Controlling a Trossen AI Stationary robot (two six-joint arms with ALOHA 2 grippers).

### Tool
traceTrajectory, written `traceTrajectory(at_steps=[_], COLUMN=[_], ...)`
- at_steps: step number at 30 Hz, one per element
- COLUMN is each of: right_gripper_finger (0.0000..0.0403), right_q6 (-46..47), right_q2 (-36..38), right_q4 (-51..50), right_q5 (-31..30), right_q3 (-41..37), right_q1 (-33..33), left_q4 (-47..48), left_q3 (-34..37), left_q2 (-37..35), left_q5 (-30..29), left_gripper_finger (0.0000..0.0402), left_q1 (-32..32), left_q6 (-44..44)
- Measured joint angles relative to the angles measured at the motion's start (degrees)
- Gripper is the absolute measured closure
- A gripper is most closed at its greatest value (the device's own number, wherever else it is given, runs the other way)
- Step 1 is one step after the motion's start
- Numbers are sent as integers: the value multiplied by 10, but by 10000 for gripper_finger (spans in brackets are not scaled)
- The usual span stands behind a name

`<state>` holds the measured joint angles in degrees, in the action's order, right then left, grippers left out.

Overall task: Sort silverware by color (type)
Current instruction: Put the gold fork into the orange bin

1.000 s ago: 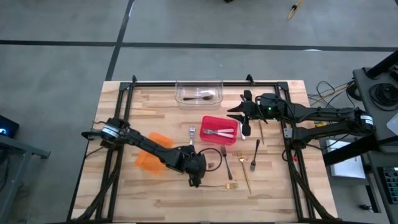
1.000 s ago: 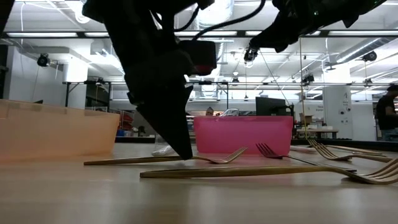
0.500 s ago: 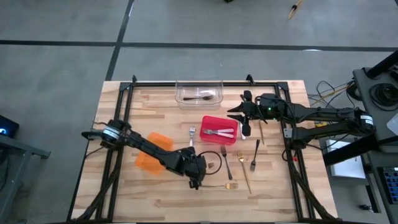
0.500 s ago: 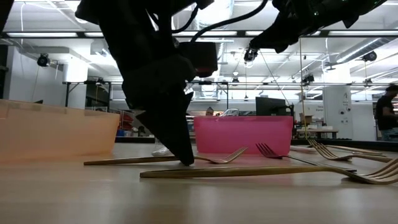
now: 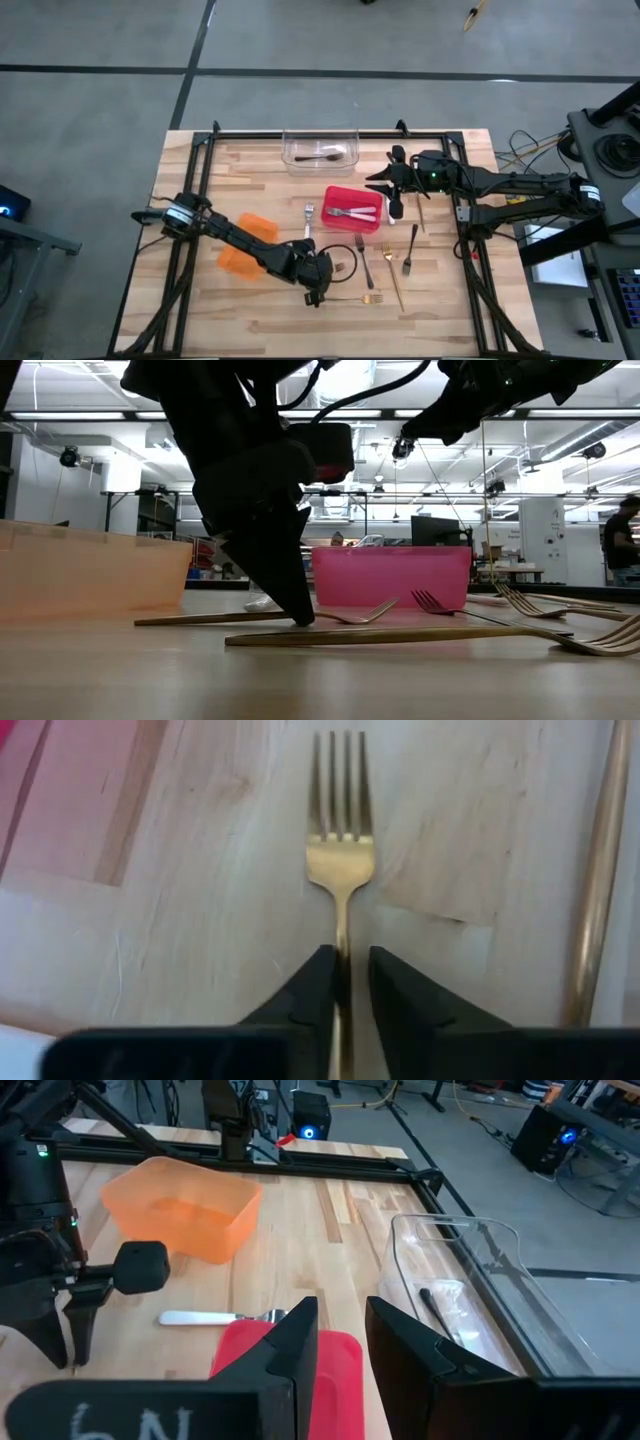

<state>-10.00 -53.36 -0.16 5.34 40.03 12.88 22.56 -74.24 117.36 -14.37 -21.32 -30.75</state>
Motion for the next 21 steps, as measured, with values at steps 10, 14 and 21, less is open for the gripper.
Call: traceTrajectory(at_steps=[10,14,21], right_gripper_finger=[323,323,323], right_q6=[0,0,-1], right_q2=[0,0,0], right_q4=[-5,-10,-11], right_q5=[0,0,0], right_q3=[0,-1,-1], right_q1=[0,0,0], left_q4=[3,10,33], left_q3=[0,1,3], left_q2=[-1,-11,-48], left_q5=[4,5,5], left_gripper_finger=[399,400,401], left_q1=[1,1,1], left_q6=[-3,-3,-3])
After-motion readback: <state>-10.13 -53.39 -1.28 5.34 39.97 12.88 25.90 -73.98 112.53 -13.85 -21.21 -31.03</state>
